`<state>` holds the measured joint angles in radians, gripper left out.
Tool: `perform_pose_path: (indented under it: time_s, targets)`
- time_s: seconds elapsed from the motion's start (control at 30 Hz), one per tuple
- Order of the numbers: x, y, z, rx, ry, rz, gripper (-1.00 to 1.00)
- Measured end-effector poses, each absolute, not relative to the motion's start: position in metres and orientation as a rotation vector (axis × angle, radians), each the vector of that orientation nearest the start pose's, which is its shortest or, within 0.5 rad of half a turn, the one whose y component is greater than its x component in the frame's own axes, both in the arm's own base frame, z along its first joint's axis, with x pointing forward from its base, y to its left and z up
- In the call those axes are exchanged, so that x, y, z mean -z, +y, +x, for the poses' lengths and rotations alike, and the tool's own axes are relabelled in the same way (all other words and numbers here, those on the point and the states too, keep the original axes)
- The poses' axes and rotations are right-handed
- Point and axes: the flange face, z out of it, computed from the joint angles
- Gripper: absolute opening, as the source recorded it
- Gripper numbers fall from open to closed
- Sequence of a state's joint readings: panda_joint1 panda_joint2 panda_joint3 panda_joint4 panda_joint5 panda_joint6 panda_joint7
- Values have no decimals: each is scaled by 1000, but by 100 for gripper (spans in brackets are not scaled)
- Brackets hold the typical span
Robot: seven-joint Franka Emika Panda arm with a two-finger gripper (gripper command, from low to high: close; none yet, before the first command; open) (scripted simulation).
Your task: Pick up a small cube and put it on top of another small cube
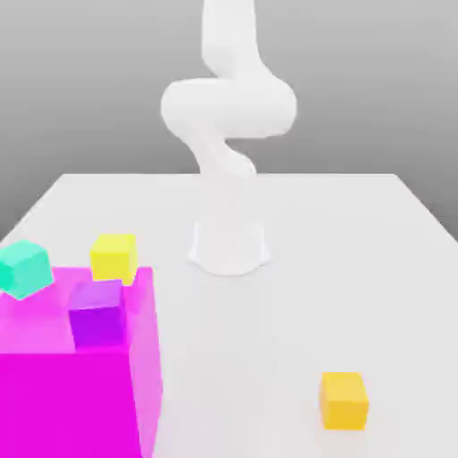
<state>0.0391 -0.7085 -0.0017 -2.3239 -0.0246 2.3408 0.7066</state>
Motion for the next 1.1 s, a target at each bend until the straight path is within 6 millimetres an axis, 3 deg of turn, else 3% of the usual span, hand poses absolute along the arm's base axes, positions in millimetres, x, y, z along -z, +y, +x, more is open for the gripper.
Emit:
perform_pose_path:
  time_s: [0.2, 0.4, 0.57, 0.77, 0.97, 1.0, 1.1]
  targets:
    - [-560, 52, 444, 802, 449, -2894, 0]
    - [-442, 91, 471, 572, -58, -3069, 0]
    - [-342, 124, 468, 349, -516, -3094, 0]
    - [-227, 155, 435, 70, -1048, -2971, 0]
    - [-146, 160, 424, 1, -1166, -2917, 0]
    - [-138, 160, 424, 1, -1168, -2916, -100]
    - [-138, 160, 424, -1, -1168, -2916, -100]
